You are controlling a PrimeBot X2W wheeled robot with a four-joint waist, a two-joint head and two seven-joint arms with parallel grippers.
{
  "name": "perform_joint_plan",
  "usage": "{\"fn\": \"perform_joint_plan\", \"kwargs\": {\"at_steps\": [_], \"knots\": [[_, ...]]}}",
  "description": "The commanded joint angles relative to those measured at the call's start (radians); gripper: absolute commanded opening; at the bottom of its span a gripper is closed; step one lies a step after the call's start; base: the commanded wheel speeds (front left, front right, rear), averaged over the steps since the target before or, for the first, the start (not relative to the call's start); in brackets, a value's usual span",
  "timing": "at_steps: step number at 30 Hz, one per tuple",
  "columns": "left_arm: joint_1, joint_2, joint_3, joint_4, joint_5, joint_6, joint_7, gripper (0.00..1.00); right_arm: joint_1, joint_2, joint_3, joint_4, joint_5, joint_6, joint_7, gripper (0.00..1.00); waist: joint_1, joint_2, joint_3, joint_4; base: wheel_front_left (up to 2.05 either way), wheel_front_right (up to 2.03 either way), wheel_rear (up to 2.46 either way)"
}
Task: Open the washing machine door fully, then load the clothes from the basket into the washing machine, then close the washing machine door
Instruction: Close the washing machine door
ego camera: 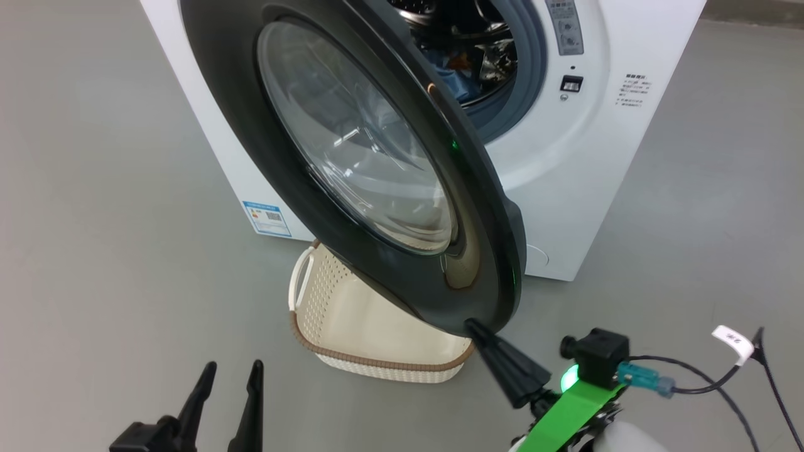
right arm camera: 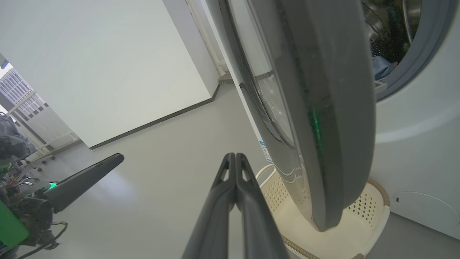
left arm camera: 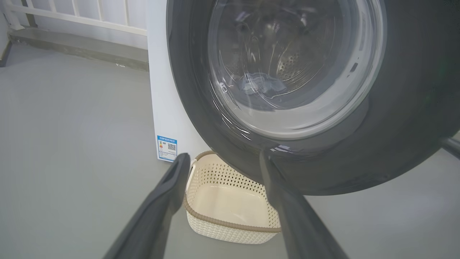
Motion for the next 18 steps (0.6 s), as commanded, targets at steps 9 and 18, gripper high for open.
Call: {"fn": "perform_joint_plan", "kwargs": {"at_steps": [9, 18], "knots": [[-0.062, -0.002, 0.035, -0.032, 0.012, -0.002, -0.006, 1.0, -0.055, 0.03, -0.099, 0.035, -0.009, 0.002, -0.005, 0.0, 0.0, -0.0001, 0.038, 0.004, 0.0, 0.0, 0.0], [-0.098, -0.009, 0.03, -0.046, 0.014, -0.002, -0.006, 1.0, -0.092, 0.045, -0.23, 0.029, -0.032, 0.002, -0.005, 0.0, 0.0, -0.0001, 0.091, 0.008, 0.0, 0.0, 0.0]]}}
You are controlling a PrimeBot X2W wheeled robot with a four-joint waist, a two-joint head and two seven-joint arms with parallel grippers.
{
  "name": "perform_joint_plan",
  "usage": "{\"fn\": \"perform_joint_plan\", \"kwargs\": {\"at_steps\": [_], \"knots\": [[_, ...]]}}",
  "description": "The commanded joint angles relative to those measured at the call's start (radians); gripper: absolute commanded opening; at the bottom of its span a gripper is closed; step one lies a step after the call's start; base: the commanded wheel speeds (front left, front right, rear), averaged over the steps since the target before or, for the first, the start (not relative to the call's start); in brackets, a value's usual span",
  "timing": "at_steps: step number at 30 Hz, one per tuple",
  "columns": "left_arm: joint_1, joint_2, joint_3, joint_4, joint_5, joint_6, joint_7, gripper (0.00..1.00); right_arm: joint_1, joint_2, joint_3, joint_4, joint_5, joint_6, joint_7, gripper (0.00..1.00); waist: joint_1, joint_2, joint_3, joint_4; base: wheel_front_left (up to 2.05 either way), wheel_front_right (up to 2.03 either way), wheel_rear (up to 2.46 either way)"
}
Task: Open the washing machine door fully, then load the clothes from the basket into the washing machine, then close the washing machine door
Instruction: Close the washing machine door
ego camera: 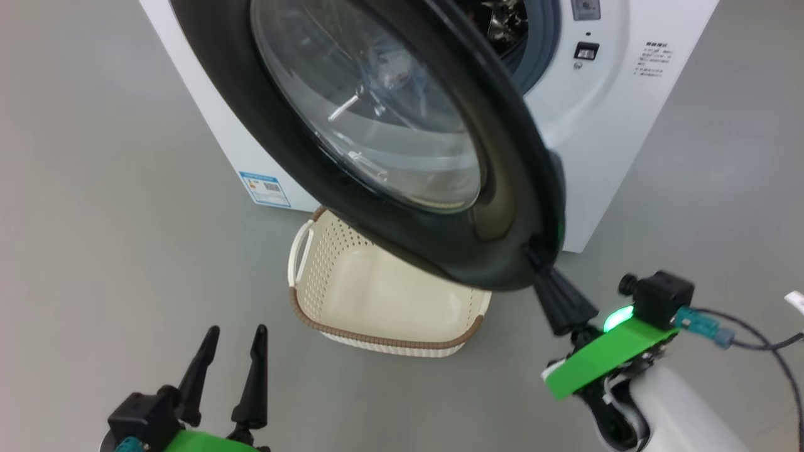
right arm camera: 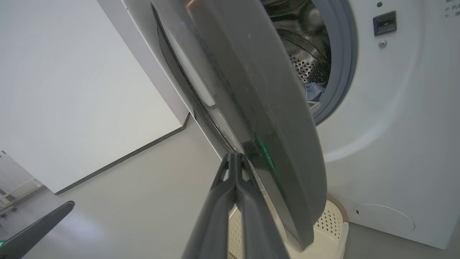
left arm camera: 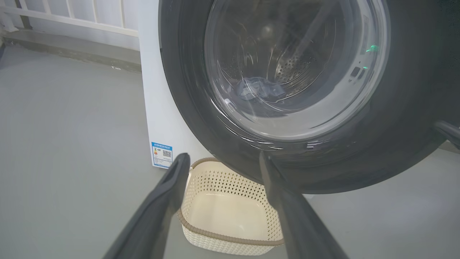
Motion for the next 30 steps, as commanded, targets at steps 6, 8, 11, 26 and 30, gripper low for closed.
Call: {"fn": "perform_joint_plan", "kwargs": {"at_steps": [6, 8, 11, 26, 30], "knots": [[-0.077, -0.005, 0.016, -0.045, 0.014, -0.002, -0.006, 1.0, -0.112, -0.007, -0.103, -0.013, -0.034, 0.001, -0.005, 0.0, 0.0, -0.0001, 0.082, 0.014, 0.0, 0.0, 0.0], [-0.092, -0.009, 0.008, -0.05, 0.014, -0.002, -0.006, 1.0, -0.138, -0.014, -0.127, -0.007, -0.035, 0.001, -0.005, 0.0, 0.0, -0.0001, 0.103, 0.02, 0.0, 0.0, 0.0], [-0.116, -0.015, -0.004, -0.057, 0.013, -0.002, -0.006, 1.0, -0.177, -0.018, -0.17, 0.0, -0.029, 0.001, -0.005, 0.0, 0.0, -0.0001, 0.133, 0.032, 0.0, 0.0, 0.0], [-0.216, -0.027, -0.066, -0.086, 0.01, -0.002, -0.006, 1.0, -0.369, -0.039, -0.316, 0.035, -0.023, 0.001, -0.005, 0.0, 0.0, -0.0001, 0.257, 0.095, 0.0, 0.0, 0.0], [-0.228, -0.028, -0.076, -0.089, 0.009, -0.002, -0.006, 1.0, -0.411, -0.038, -0.352, 0.044, -0.032, 0.001, -0.005, 0.0, 0.0, -0.0001, 0.276, 0.106, 0.0, 0.0, 0.0]]}}
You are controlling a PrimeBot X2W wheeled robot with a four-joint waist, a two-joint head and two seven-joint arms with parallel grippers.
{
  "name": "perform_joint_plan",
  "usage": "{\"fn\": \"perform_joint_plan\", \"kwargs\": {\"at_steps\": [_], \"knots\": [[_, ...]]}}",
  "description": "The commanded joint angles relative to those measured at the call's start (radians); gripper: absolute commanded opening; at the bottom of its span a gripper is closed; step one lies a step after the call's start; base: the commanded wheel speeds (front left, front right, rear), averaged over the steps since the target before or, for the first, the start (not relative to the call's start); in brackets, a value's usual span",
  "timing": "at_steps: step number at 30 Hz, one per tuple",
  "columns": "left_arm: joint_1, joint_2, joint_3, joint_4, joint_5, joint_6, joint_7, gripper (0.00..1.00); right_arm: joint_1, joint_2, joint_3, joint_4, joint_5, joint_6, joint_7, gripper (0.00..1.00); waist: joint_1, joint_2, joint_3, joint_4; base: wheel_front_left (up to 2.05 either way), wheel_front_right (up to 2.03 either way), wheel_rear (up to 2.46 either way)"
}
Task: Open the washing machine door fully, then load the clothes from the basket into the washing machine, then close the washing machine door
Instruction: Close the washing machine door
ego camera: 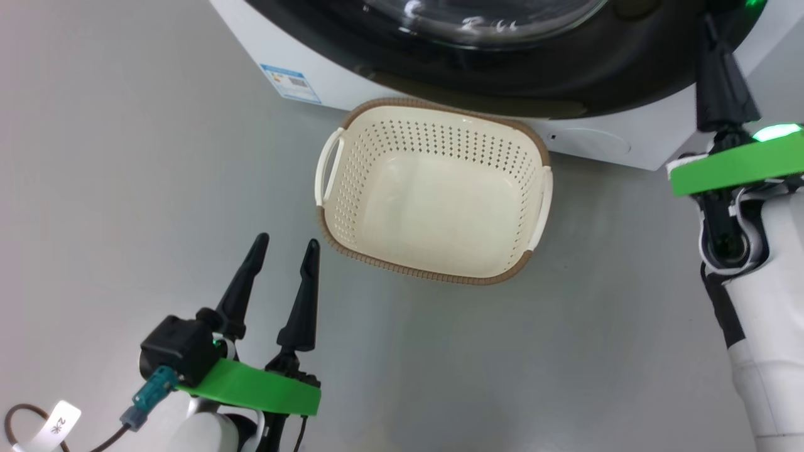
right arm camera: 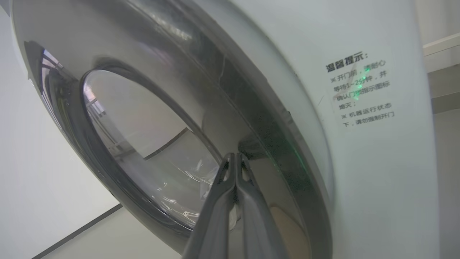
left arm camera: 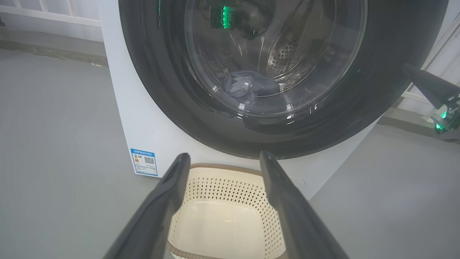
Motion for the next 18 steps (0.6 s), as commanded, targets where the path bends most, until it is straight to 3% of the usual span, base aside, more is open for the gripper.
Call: {"fn": "perform_joint_plan", "kwargs": {"at_steps": [1, 18], "knots": [[-0.024, 0.014, 0.031, -0.029, 0.003, -0.002, -0.006, 1.0, -0.02, 0.006, 0.007, -0.021, -0.001, 0.001, -0.005, 0.0, 0.0, -0.0001, 0.017, 0.015, 0.0, 0.0, 0.0], [-0.063, 0.012, 0.012, -0.028, -0.01, -0.002, -0.006, 1.0, -0.099, -0.004, -0.07, -0.019, -0.03, 0.001, -0.005, 0.0, 0.0, -0.0001, 0.057, 0.04, 0.0, 0.0, 0.0]]}}
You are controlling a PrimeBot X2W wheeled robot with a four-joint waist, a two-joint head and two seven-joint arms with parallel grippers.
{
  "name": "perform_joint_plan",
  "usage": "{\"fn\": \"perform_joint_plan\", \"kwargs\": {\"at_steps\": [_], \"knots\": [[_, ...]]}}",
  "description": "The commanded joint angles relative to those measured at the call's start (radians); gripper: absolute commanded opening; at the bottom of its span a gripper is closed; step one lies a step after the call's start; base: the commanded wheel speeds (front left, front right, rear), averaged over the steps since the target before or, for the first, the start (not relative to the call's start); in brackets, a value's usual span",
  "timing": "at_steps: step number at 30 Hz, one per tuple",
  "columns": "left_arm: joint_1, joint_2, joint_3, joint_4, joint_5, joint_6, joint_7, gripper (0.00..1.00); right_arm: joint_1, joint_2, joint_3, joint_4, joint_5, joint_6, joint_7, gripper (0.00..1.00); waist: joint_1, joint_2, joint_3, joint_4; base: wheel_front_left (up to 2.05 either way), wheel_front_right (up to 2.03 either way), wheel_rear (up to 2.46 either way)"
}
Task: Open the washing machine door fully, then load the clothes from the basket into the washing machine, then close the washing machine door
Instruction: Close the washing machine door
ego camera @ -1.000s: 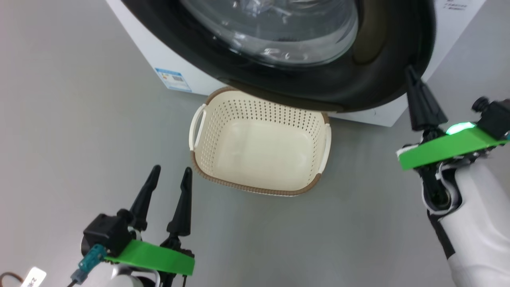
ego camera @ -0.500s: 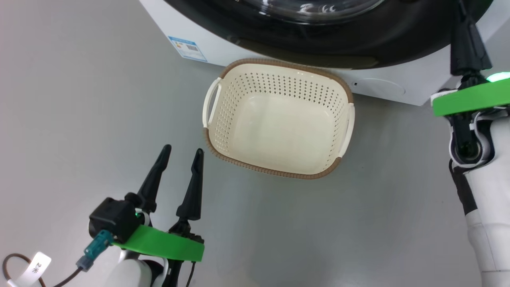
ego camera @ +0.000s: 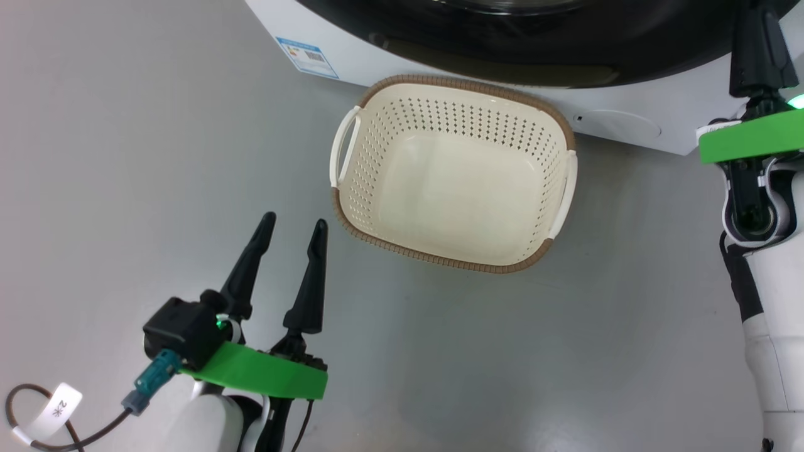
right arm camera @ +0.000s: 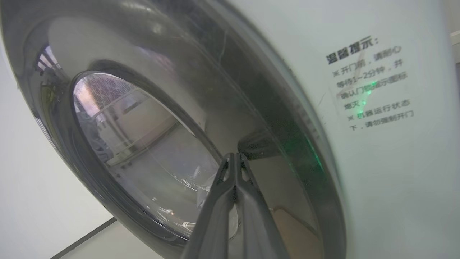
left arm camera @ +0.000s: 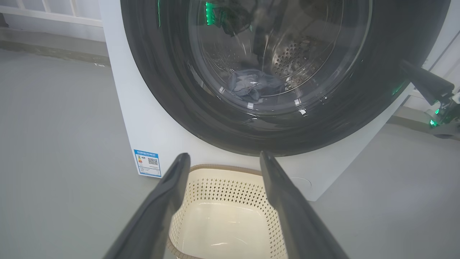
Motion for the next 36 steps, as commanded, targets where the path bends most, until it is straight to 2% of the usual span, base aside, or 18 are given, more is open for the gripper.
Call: {"fn": "perform_joint_plan", "kwargs": {"at_steps": [1, 9, 18, 20, 22, 23, 24, 36], "knots": [[-0.019, 0.016, 0.028, -0.025, -0.004, -0.002, -0.006, 1.0, -0.042, -0.006, -0.013, -0.022, -0.011, 0.0, -0.005, 0.0, 0.0, 0.0, 0.008, 0.003, 0.0, 0.0, 0.0], [-0.041, 0.016, 0.029, -0.02, -0.011, -0.002, -0.006, 1.0, -0.065, 0.004, 0.002, -0.018, -0.026, 0.0, -0.005, 0.0, 0.0, 0.0, 0.027, 0.003, 0.0, 0.0, 0.0], [-0.025, 0.016, 0.06, 0.032, 0.023, -0.002, -0.006, 1.0, 0.03, 0.009, 0.086, -0.011, -0.025, 0.0, -0.005, 0.0, 0.0, 0.0, -0.033, -0.033, 0.0, 0.0, 0.0], [-0.021, 0.021, 0.066, 0.047, 0.029, -0.002, -0.006, 1.0, 0.057, 0.01, 0.092, -0.009, -0.026, 0.0, -0.005, 0.33, 0.0, 0.0, -0.052, -0.045, 0.0, 0.0, 0.0], [-0.019, 0.032, 0.067, 0.055, 0.021, -0.002, -0.006, 1.0, 0.085, 0.012, 0.106, -0.009, -0.032, 0.0, -0.005, 0.47, 0.0, 0.0, -0.069, -0.059, 0.0, 0.0, 0.0], [-0.017, 0.039, 0.071, 0.059, 0.018, -0.002, -0.006, 1.0, 0.099, 0.013, 0.111, -0.01, -0.035, 0.0, -0.005, 0.85, 0.0, 0.0, -0.078, -0.066, 0.0, 0.0, 0.0], [-0.016, 0.046, 0.074, 0.063, 0.017, -0.002, -0.006, 1.0, 0.113, 0.015, 0.113, -0.012, -0.035, 0.0, -0.005, 1.0, 0.0, 0.0, -0.087, -0.073, 0.0, 0.0, 0.0], [0.039, 0.104, 0.116, 0.123, 0.011, -0.002, -0.006, 1.0, 0.298, 0.03, 0.117, -0.019, -0.05, 0.0, -0.005, 1.0, 0.0, 0.0, -0.212, -0.164, 0.0, 0.0, 0.0]]}}
